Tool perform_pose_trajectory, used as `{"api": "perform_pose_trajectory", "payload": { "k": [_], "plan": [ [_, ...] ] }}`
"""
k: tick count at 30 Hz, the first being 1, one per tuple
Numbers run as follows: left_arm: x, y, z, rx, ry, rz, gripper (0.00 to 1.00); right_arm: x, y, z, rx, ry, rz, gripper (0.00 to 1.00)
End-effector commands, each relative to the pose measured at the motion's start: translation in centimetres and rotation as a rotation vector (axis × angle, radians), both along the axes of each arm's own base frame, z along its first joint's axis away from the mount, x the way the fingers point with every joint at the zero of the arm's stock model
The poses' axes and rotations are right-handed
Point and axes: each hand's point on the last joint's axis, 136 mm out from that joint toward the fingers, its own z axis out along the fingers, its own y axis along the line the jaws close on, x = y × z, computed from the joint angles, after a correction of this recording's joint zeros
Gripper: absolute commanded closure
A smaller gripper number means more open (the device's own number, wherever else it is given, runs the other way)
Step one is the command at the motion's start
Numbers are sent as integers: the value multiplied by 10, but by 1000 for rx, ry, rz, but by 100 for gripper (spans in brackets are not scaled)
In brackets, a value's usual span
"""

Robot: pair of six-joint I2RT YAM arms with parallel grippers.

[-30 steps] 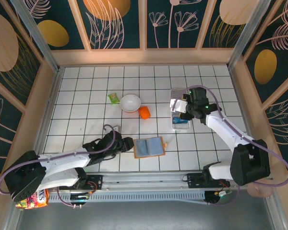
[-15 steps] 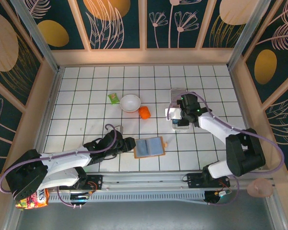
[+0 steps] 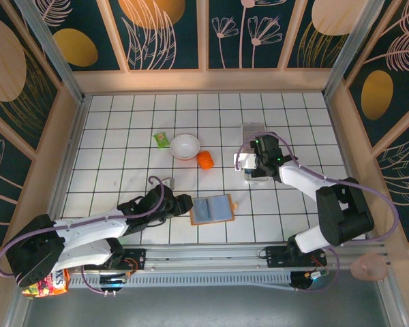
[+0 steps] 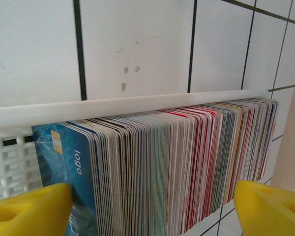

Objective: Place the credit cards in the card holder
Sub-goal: Pick up the credit card from the storage box.

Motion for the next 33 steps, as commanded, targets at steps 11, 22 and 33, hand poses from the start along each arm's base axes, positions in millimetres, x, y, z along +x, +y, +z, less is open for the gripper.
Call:
{"api": "perform_pose_trajectory", "payload": {
  "k": [11, 22, 33],
  "plan": [
    [-2, 0, 2, -16, -10, -4, 47, 15, -4, 12, -34, -80, -16, 34],
    [-3, 0, 0, -25, -2, -5, 51, 11, -5, 11, -34, -63, -14, 57],
    [-4, -1, 1, -40, -1, -5, 55, 14, -1, 20, -23, -68, -6, 67]
  ]
}}
